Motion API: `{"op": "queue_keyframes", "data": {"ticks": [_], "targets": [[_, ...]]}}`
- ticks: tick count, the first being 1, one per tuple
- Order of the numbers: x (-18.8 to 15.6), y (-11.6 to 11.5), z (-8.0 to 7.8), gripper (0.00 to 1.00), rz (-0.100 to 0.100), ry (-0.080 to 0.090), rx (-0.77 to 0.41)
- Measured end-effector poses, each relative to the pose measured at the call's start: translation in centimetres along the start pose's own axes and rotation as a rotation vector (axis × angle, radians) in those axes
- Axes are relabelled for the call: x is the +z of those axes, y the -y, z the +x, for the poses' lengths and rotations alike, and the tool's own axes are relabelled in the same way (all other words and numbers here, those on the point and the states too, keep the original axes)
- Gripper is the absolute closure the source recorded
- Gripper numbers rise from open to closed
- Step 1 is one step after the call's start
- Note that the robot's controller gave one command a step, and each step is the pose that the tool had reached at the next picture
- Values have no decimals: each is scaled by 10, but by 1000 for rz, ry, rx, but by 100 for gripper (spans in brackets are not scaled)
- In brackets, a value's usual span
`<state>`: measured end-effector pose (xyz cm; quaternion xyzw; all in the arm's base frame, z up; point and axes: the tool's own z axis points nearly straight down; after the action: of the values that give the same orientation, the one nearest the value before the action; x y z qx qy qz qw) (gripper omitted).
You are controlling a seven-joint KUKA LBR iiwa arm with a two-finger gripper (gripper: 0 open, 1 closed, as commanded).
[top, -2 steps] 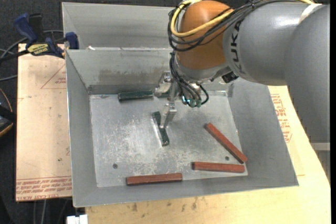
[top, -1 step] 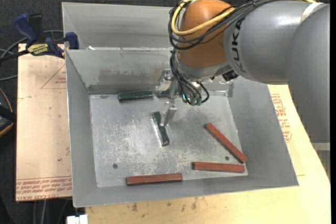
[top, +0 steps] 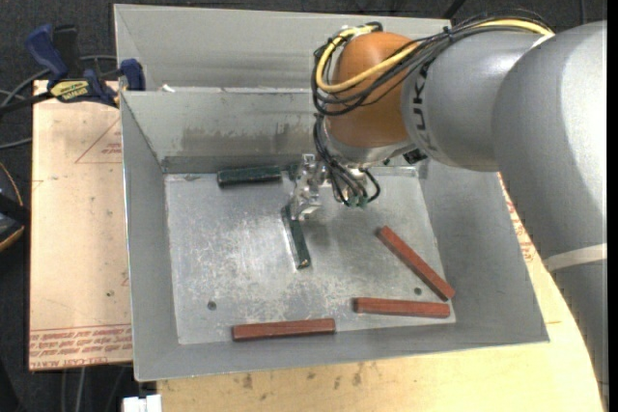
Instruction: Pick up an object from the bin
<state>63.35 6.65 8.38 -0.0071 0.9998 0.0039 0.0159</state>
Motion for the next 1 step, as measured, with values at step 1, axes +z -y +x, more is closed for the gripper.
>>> {"op": "queue_keyframes", "data": {"ticks": [1], "targets": [[2, 1, 1, 0, 2, 0, 1]]}}
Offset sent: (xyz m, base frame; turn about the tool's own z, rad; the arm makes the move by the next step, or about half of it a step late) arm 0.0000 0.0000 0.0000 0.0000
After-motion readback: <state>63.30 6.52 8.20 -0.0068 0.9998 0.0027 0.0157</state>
